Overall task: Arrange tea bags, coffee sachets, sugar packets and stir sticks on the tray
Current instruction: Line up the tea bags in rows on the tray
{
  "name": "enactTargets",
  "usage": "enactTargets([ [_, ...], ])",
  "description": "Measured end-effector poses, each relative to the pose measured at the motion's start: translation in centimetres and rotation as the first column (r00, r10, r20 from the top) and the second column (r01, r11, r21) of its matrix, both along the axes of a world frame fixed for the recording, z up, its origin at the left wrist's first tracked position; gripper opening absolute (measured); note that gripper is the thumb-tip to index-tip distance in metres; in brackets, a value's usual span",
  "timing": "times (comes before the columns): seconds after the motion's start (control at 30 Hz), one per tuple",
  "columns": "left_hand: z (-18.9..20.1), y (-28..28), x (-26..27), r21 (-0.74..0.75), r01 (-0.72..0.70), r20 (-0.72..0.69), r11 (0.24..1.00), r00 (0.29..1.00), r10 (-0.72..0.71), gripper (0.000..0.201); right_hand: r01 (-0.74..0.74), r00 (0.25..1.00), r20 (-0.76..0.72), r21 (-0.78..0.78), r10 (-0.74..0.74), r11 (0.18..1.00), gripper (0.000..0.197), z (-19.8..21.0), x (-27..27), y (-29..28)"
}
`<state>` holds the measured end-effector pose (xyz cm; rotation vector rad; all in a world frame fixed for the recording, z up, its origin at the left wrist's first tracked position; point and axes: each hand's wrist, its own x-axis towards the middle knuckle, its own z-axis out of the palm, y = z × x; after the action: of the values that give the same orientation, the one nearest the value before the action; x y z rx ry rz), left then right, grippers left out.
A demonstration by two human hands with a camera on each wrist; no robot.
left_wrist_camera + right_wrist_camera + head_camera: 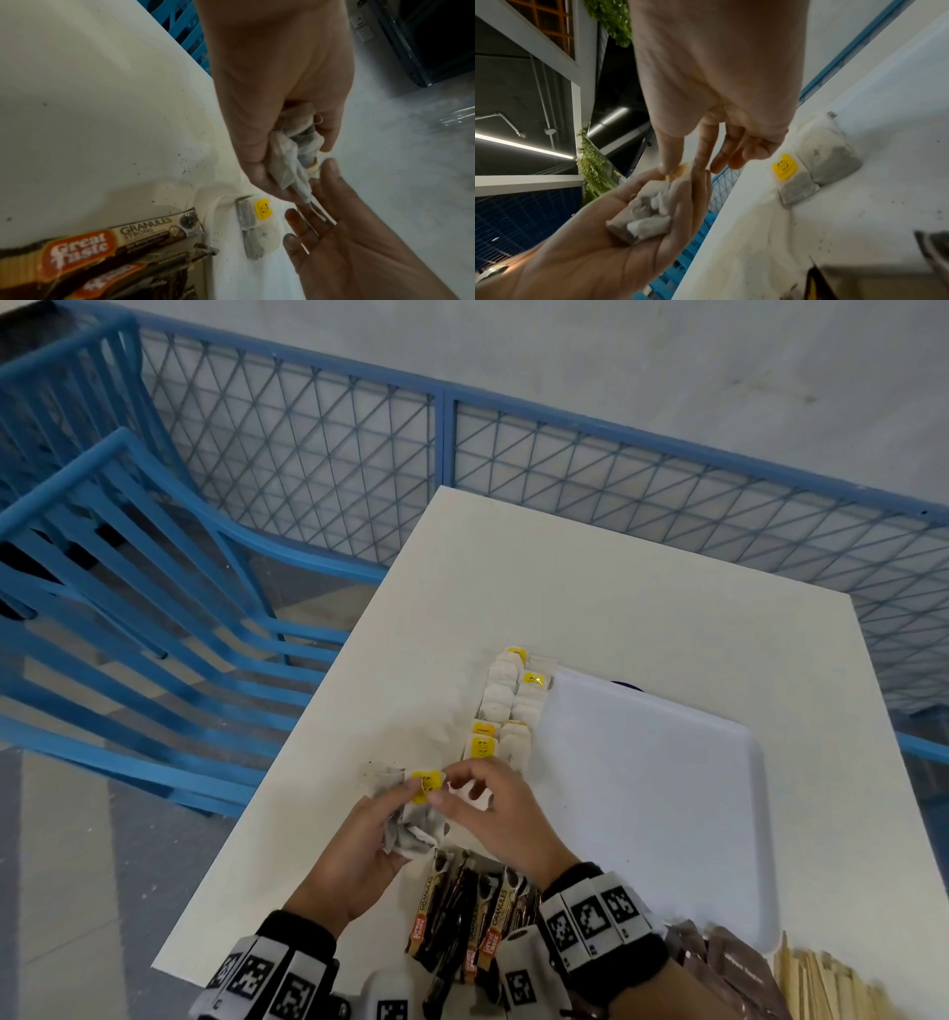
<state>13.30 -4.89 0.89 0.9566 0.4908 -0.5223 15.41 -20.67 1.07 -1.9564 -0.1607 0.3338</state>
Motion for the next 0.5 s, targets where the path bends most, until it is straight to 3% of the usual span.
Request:
enactTargets([
  [0.2,0.04,-0.12,-0.2,0.03,0.053,0.031,0.998,0.998,-0.053,0.044,0.075,0.997,-0.032,0.009,-0.074,0.997,0.017,-0.73,-0.33,0.37],
  [0.5,-0.13,-0.06,-0.5,0.047,0.023,0.032,0.999,0.999,-0.024,0.029,0.103,0.99,-0.11,0.186,-0.083,0.977,0.008,-0.48,-0.36,0.29],
])
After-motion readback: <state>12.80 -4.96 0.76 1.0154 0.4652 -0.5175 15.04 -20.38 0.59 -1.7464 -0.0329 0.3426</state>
